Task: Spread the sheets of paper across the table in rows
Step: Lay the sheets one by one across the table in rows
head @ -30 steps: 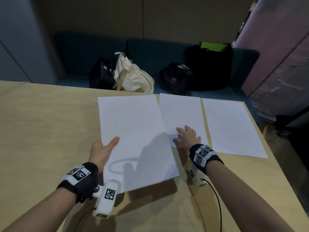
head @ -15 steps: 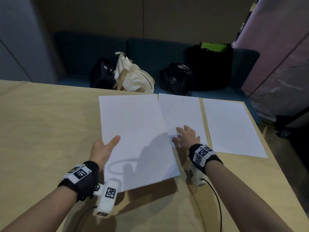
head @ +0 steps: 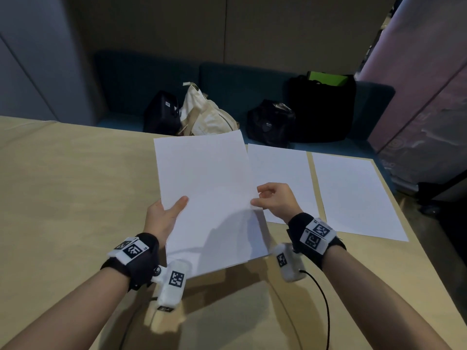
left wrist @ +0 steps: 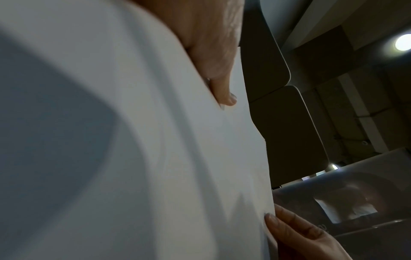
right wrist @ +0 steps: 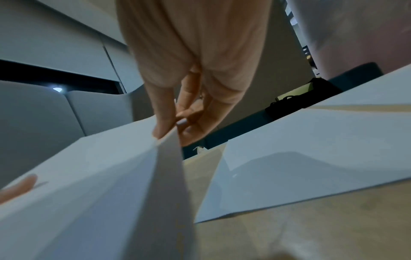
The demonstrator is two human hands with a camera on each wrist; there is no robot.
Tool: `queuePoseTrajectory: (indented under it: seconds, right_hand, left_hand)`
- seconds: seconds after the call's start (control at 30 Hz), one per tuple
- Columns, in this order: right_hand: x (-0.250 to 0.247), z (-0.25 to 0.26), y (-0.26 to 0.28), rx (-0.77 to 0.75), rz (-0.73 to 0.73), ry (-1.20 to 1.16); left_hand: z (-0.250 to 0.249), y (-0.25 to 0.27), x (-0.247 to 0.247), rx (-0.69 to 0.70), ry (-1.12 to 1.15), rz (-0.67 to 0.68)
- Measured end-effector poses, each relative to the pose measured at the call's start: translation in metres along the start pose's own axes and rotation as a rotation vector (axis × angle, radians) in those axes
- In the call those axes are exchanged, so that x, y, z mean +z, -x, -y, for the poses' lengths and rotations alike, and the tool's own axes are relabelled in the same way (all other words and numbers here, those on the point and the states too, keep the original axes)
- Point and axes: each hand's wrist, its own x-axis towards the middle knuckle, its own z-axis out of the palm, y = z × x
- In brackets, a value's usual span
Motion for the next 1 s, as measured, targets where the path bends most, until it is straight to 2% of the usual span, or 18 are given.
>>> queuePoseTrajectory:
  seconds: [0.13, 0.43, 0.63, 0.83, 1.0]
  right_hand:
    - [0.011, 0.01, 0.004, 0.037, -0.155, -0.096]
    - [0.063, 0.043, -0.012, 0.007, -0.155, -0.104]
    - [0.095, 0.057, -0.049, 0.011, -0.357, -0.091]
    - [0.11, 0.045, -0.081, 0.107, -0.441, 0.097]
    - [0.12, 0.037, -0.102, 0.167, -0.314, 0.398]
  left_hand:
    - [-0.002, -0.006, -0.012, -0.009, 0.038, 0.005]
    - [-0.016, -0.031, -0.076, 0.023, -0.002, -0.029]
    - [-0.02, -0.056, -0.127, 0.036, -0.058, -0.085]
    - [-0.025, -0.081, -0.171, 0.048, -0.098, -0.157]
    - [-0.026, -0.098, -0.195, 0.05, -0.071, -0.173]
